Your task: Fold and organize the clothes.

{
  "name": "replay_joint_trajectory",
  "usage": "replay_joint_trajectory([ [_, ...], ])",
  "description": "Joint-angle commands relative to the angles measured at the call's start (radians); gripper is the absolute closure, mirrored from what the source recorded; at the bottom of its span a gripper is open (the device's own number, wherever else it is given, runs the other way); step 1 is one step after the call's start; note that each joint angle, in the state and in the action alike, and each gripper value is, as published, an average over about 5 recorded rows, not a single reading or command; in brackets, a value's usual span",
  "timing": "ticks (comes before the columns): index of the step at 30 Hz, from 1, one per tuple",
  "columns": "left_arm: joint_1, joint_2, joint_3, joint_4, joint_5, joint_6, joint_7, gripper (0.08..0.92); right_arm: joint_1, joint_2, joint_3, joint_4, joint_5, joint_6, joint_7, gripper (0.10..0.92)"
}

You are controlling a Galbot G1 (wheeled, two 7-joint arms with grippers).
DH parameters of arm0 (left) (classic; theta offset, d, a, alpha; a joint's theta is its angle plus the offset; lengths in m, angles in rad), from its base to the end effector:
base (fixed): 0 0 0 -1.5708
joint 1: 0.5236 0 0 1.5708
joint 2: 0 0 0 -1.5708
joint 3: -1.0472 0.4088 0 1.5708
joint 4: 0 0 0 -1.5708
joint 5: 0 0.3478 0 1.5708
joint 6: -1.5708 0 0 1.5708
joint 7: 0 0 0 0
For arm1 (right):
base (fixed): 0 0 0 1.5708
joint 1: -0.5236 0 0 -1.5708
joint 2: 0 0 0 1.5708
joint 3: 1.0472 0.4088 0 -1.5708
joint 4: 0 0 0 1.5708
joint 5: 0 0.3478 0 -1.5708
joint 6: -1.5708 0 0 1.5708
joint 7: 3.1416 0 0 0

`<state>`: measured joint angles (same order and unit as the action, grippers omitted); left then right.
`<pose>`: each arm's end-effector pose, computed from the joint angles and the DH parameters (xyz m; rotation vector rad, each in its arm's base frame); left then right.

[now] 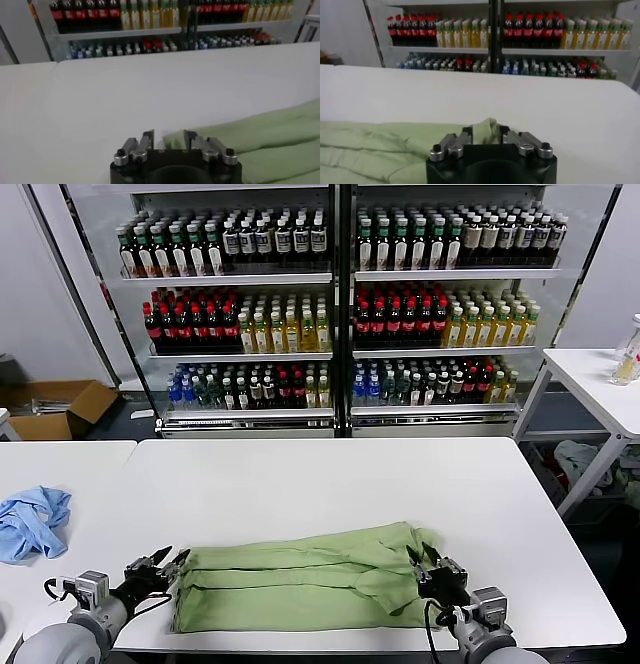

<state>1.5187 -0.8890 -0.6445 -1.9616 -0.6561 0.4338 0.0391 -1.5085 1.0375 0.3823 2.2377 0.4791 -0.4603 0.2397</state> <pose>0.1980 0.2042 -0.3144 -0.2519 -2.6055 -0.0484 0.1593 -0.0653 -0.2873 0.2827 -2.7422 0.0711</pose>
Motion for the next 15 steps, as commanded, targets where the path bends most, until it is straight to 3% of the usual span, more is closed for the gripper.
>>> replay_joint_trajectory([
  [1, 0.038, -0.065, 0.053, -0.173, -0.023, 0.000, -0.272, 0.460, -0.056, 0.021, 0.049, 0.066, -0.051, 0.001, 0.003, 0.508],
  [6, 0.048, -0.102, 0.102, -0.133, -0.026, 0.018, -0.396, 0.330, -0.100, 0.035, 0.053, 0.079, -0.094, 0.005, 0.003, 0.361],
  [11, 0.052, -0.136, 0.127, -0.121, -0.031, 0.022, -0.442, 0.196, -0.112, 0.043, 0.050, 0.079, -0.122, 0.005, 0.005, 0.234],
  [15, 0.037, -0.163, 0.141, -0.092, -0.031, 0.021, -0.456, 0.178, -0.114, 0.050, 0.038, 0.077, -0.140, 0.005, 0.007, 0.206],
])
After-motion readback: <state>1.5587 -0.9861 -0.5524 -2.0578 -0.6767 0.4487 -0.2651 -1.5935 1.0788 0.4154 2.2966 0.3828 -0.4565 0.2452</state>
